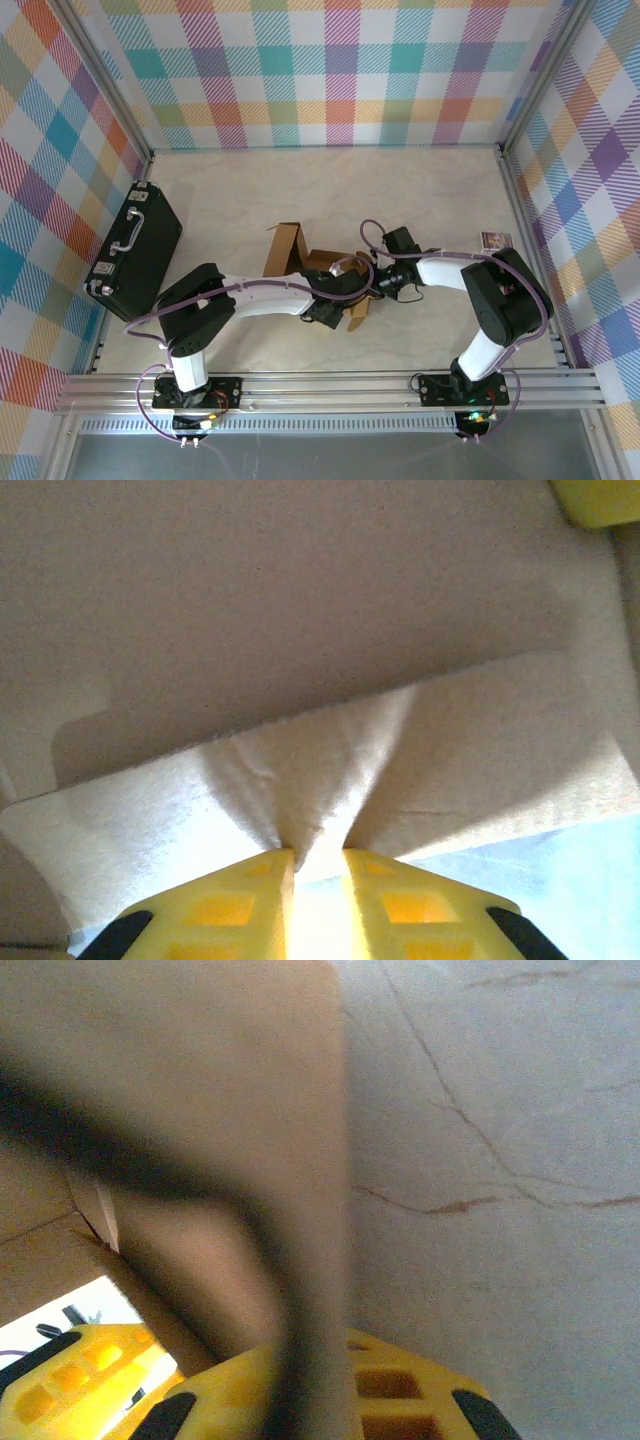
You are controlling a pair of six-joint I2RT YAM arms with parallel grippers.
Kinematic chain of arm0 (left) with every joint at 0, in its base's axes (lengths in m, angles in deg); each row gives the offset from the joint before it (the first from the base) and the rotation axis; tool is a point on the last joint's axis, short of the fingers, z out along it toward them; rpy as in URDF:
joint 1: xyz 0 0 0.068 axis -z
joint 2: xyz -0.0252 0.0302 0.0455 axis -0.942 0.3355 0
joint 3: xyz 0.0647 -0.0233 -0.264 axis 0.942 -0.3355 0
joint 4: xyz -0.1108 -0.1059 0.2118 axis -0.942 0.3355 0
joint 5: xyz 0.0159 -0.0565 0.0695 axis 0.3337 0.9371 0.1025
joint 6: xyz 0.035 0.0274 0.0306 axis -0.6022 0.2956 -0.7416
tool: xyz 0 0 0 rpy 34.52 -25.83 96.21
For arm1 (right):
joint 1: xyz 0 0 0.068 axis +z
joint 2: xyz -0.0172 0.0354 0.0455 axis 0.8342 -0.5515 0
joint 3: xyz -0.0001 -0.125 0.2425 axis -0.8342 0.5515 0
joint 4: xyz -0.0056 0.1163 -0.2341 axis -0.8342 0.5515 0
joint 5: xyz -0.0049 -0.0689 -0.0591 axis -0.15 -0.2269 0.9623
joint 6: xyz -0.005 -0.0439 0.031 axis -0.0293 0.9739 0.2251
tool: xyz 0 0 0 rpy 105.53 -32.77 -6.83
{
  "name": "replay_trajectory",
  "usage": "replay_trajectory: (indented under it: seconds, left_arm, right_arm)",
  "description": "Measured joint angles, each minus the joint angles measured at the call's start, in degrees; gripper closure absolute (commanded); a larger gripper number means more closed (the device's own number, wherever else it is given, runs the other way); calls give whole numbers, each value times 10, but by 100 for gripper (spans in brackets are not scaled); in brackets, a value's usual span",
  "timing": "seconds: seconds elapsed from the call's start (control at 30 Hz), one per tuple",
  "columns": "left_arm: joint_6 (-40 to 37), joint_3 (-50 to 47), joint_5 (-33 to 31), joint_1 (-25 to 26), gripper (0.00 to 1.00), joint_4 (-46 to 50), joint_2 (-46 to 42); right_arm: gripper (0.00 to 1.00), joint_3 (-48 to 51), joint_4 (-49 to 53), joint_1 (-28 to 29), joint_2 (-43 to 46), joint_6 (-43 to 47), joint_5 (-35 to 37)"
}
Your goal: Fold the paper box
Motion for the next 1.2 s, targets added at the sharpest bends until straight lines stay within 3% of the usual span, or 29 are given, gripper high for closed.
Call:
replay_trajectory:
  seconds: [0.3,0.5,0.6,0.67,0.8,1.03,1.2]
  left_arm:
    - [-22,29,63,-1,63,48,-128]
    - [-30,42,55,-9,44,106,-271]
    - [-40,68,26,-55,30,142,-340]
    - [-49,77,18,-116,28,150,-371]
    - [-57,76,19,-228,23,159,-367]
    - [-59,18,71,-285,23,139,-298]
    - [-58,5,114,-295,27,106,-274]
  right_arm:
    - [94,-7,10,0,0,0,-15]
    - [93,-7,13,0,0,0,-17]
    - [93,-8,13,0,0,0,-18]
    - [93,-8,14,0,0,0,-19]
    - [93,-10,15,0,0,0,-19]
    - [93,-11,19,0,0,0,-19]
    - [93,-14,23,0,0,0,-19]
